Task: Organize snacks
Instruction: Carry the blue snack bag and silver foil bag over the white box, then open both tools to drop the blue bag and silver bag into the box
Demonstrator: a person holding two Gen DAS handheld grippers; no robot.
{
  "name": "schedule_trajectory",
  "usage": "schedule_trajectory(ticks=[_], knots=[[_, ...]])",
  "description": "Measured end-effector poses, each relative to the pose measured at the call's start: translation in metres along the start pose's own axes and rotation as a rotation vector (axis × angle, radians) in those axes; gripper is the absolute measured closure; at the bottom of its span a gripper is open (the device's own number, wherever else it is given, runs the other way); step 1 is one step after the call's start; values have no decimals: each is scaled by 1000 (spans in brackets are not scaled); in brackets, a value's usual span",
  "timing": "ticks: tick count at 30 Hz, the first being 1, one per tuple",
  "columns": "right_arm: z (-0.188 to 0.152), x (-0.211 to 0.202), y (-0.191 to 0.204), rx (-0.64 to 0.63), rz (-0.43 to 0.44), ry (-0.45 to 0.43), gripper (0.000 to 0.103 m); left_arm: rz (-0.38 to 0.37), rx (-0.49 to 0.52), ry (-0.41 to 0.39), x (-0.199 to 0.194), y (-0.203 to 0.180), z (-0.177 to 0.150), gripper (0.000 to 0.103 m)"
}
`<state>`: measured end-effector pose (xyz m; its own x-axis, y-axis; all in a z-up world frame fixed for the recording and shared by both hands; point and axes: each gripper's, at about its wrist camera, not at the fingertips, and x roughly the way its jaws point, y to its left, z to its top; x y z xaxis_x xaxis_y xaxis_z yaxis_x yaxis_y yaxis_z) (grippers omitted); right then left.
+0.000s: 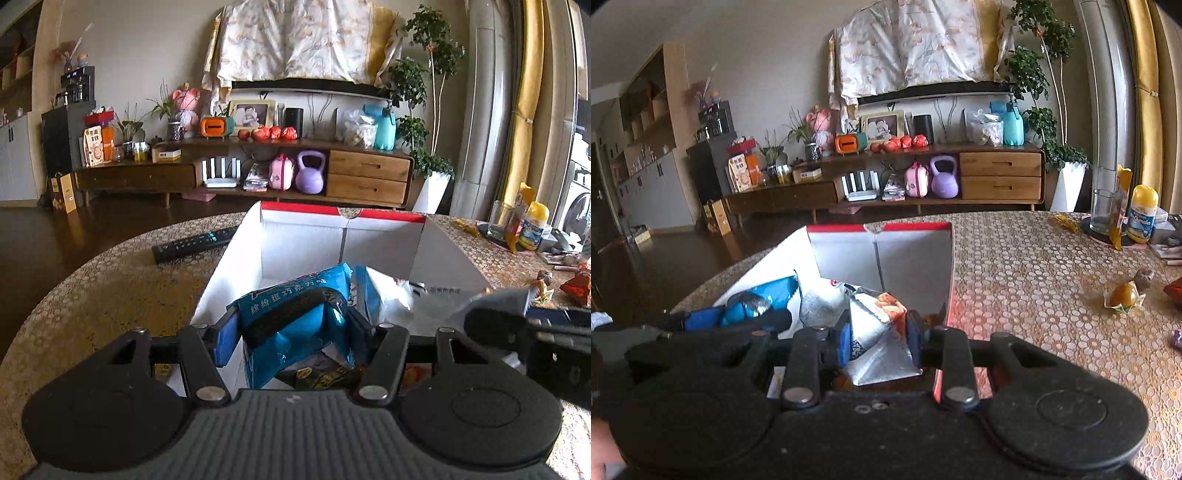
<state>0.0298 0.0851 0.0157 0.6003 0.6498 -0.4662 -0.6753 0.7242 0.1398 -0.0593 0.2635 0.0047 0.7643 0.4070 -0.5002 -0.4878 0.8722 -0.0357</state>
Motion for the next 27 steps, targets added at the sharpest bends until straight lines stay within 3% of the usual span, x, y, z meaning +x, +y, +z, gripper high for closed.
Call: schedule_trajectory(ticks=[4,7,11,27], knots=[[-7,1,4,-21,-6,18,72,-12,9,12,2,-3,0,43],[-12,1,7,-41,-19,27,69,-6,12,9,1,-7,-2,29],[-12,-6,7,-54,-26,7,64,5,18,-8,-5,-11,1,21],[-12,-55,-31,28,-36,-74,55,-13,23,-90,-53,-40,7,14]])
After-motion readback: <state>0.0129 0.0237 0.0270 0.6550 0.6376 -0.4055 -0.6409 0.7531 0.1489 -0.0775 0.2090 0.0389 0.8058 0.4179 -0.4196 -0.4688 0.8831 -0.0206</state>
